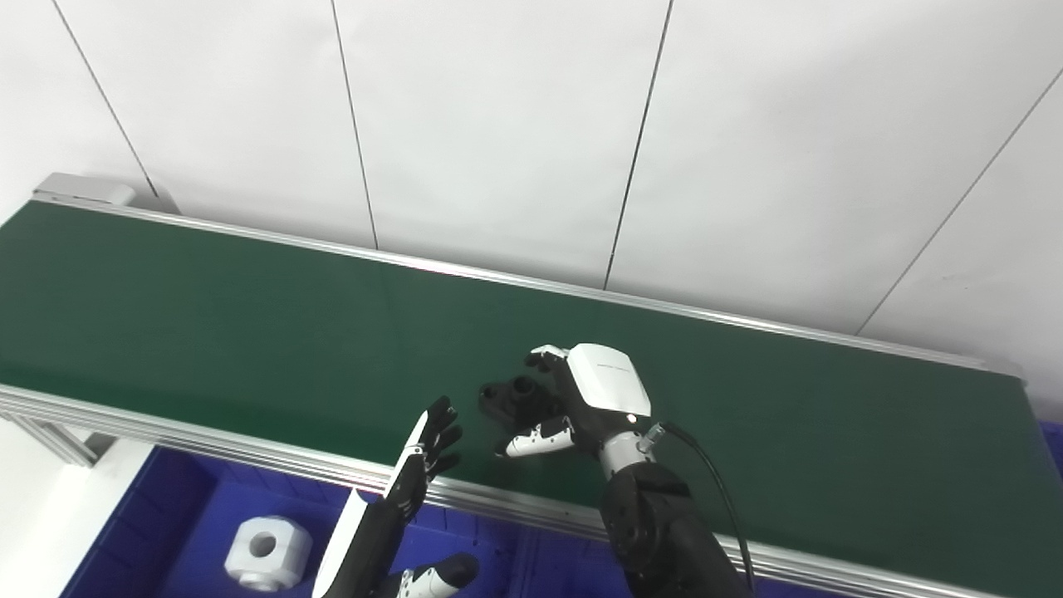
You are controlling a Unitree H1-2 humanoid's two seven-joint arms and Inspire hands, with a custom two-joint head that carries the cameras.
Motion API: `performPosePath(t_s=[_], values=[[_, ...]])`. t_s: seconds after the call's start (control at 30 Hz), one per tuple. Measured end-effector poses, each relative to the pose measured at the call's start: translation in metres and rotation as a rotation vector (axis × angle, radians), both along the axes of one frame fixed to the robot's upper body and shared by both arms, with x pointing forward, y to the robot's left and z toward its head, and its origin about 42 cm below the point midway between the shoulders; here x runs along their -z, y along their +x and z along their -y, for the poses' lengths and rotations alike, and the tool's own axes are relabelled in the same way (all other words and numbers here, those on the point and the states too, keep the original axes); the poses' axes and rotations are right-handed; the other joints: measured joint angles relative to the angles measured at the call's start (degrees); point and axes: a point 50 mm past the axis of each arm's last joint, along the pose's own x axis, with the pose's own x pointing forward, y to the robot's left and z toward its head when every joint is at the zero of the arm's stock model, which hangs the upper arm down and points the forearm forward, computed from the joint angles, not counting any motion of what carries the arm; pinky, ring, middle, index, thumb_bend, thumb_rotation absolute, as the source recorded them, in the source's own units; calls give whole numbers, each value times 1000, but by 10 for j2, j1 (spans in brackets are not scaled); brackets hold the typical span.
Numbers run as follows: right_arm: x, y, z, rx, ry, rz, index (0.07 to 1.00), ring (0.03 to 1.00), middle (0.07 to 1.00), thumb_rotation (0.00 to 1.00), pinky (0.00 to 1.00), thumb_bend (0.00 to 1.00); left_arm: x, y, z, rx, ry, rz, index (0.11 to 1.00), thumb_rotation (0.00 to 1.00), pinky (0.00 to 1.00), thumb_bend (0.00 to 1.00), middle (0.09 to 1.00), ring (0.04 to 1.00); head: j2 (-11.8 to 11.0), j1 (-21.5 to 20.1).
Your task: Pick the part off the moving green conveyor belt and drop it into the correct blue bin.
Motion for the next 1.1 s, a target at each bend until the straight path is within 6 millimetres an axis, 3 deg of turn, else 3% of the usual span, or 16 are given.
performPosePath(t_s=[0.03, 0.13, 0.17, 0.2, 0.27, 0.87, 1.1], values=[[1, 0, -1, -2, 1, -3, 657, 311, 457, 278, 217, 850, 0, 0, 0, 0, 0, -2, 1000, 790, 880, 741, 983, 943, 0, 0], [10, -2, -4, 8, -1, 1, 607, 279, 399, 212, 201, 785, -1, 0, 1, 0, -2, 0, 1000, 790, 883, 736, 987, 947, 1, 1], [13, -2, -4, 16, -3, 12, 550, 260, 372, 180, 187, 657, -2, 0, 1, 1, -2, 1, 1000, 792, 882, 736, 987, 946, 1, 1], [14, -1, -4, 22, -2, 18, 520, 237, 339, 162, 169, 589, -2, 0, 1, 1, -2, 2, 1000, 791, 881, 739, 986, 945, 1, 2], [17, -1, -3, 29, 15, 28, 493, 208, 303, 147, 146, 531, -2, 0, 1, -1, -1, 0, 1000, 791, 879, 740, 985, 944, 2, 3], [23, 0, 14, 44, 3, 77, 488, 229, 332, 142, 163, 509, -6, -2, 1, -3, -3, 1, 1000, 786, 863, 730, 982, 940, 7, -2], [20, -9, 28, 60, 38, 70, 488, 213, 311, 141, 151, 509, -7, -3, 0, -9, -8, -14, 1000, 785, 885, 767, 981, 943, 11, -22]])
